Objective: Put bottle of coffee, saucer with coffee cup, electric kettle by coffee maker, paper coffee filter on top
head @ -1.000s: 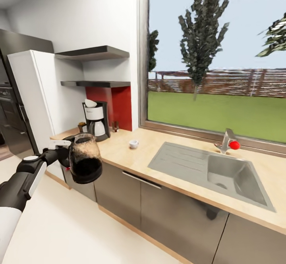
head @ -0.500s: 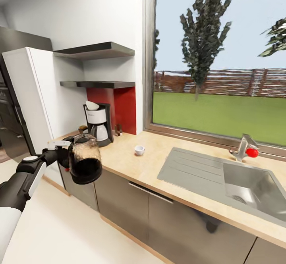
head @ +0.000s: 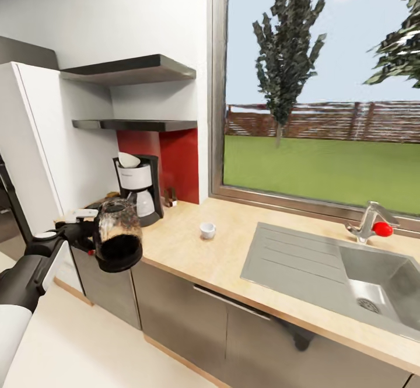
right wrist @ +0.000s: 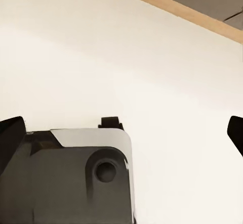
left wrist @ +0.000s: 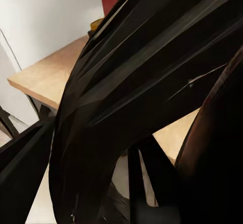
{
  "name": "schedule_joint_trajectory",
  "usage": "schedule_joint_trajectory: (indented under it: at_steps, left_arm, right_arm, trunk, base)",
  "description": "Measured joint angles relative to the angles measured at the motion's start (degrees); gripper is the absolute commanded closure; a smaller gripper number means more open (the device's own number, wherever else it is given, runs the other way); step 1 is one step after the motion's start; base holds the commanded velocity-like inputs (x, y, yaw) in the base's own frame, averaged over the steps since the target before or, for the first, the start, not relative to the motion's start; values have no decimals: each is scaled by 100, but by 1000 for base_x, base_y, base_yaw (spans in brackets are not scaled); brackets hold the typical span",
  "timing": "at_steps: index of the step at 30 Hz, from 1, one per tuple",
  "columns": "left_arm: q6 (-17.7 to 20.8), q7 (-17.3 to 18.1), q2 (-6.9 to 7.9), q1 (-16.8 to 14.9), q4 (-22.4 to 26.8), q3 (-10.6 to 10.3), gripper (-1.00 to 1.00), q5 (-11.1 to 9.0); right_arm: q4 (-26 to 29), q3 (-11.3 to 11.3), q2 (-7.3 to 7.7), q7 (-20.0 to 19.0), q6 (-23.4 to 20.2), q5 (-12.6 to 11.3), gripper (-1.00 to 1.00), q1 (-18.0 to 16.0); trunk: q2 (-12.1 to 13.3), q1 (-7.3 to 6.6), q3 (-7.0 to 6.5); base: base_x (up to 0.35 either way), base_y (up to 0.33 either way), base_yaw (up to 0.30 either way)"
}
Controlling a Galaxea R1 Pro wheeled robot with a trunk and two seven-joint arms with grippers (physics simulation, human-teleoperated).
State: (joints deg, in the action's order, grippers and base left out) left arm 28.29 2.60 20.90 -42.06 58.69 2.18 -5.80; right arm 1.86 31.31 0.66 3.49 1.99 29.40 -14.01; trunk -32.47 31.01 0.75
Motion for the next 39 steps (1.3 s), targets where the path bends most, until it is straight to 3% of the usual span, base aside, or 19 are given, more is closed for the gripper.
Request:
schedule_joint_trajectory:
  at_steps: [2, 11, 12, 16, 23, 39]
  left_arm:
    - [-37, -377, 3, 8, -237, 10, 100, 39]
    - [-59, -903, -64, 8, -461, -18, 100, 2]
    - [-61, -1156, -143, 9, -464, -15, 100, -8]
    - [-67, -1461, -326, 9, -465, -17, 100, -50]
    - [-88, -1566, -416, 136, -407, -24, 100, -41]
    - [-92, -1577, -432, 245, -368, -20, 100, -33]
  right_arm:
    - [0, -1, 3, 1, -1, 0, -100, 0]
    - [-6, -3, 9, -14, 0, -8, -100, 0]
    - [-7, 0, 11, -20, 0, -8, -100, 0]
    - [-8, 2, 13, -17, 0, -9, -100, 0]
    - [-8, 2, 12, -24, 0, -15, -100, 0]
    - [-8, 2, 14, -26, 0, -9, -100, 1]
  trunk:
    - [1, 2, 1]
    - [0, 3, 0]
    - [1, 3, 0]
    - [0, 3, 0]
    - [0, 2, 0]
    - [-1, 0, 0]
  base:
    - [77, 40, -1]
    - [10, 5, 0]
    - [0, 0, 0]
    - [0, 0, 0]
    - [38, 1, -69]
    - [273, 178, -239]
